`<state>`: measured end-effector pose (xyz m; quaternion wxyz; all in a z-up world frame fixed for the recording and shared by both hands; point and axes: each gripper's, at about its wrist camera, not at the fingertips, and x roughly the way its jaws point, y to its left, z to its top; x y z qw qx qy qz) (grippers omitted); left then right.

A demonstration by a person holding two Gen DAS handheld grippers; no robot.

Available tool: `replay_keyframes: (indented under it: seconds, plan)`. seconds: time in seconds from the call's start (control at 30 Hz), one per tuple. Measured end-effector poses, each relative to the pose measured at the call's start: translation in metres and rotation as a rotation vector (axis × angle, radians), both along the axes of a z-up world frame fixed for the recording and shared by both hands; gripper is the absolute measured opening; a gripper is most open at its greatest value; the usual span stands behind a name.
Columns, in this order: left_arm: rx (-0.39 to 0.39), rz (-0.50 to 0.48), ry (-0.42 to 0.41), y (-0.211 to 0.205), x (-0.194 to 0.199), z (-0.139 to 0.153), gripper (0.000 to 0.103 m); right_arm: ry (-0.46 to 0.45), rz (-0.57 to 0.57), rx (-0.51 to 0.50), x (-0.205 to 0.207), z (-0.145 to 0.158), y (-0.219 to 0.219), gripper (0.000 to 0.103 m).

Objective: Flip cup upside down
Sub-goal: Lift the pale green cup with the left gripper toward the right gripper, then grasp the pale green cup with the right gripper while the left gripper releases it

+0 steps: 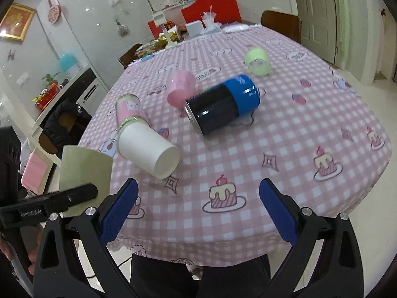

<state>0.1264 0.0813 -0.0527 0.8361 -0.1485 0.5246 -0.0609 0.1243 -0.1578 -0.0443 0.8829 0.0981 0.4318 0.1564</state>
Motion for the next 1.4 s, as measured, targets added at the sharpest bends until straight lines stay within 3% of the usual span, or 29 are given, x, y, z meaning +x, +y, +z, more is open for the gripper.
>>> replay_keyframes:
  seconds: [0.27, 0.7, 0.87, 1.4]
  plan:
    - [0.025, 0.006, 0.027, -0.010, 0.005, -0.023, 0.076, 0.033, 0.012, 0.009, 0.006, -0.018, 0.012, 0.094]
    - [0.056, -0.041, 0.035, -0.021, 0.025, -0.029, 0.076, 0.033, -0.037, -0.024, 0.009, -0.027, 0.004, 0.095]
    - [0.044, -0.067, 0.030, -0.017, 0.026, -0.028, 0.076, 0.042, -0.001, 0.068, 0.006, -0.015, 0.005, 0.095]
    - [0.045, -0.081, -0.132, 0.022, 0.011, 0.018, 0.076, 0.110, 0.029, 0.169, 0.008, -0.004, 0.038, 0.095]
